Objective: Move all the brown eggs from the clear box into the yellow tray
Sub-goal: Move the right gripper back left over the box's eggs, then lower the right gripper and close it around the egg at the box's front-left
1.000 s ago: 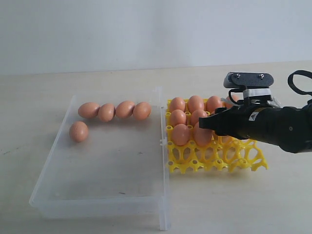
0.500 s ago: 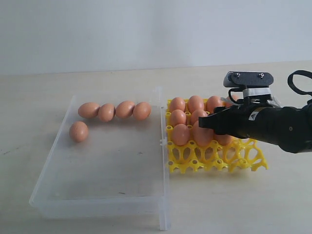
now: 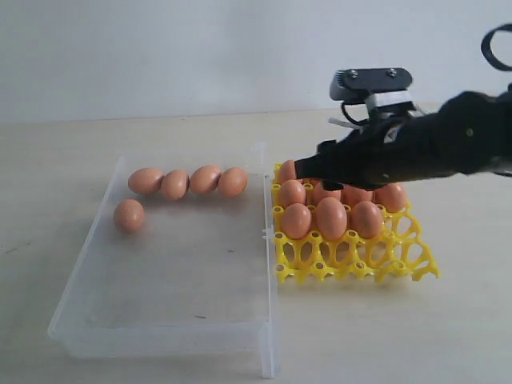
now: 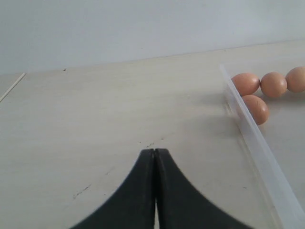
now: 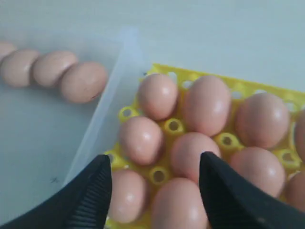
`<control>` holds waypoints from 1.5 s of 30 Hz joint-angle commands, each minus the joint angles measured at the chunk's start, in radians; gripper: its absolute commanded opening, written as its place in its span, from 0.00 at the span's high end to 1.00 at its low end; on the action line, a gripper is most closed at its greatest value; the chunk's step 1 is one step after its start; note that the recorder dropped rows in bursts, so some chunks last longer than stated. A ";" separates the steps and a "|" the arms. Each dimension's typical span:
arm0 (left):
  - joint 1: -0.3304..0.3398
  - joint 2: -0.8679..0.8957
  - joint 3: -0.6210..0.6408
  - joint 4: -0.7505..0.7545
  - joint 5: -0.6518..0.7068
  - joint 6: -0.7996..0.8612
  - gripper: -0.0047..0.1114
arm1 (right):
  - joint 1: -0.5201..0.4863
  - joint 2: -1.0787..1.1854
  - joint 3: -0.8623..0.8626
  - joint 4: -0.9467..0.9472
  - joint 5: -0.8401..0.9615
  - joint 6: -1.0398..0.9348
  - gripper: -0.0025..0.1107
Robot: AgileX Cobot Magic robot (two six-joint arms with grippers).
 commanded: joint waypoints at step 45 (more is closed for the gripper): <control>0.001 -0.006 -0.004 -0.003 -0.014 -0.004 0.96 | 0.225 0.864 -1.302 0.308 0.691 0.095 0.46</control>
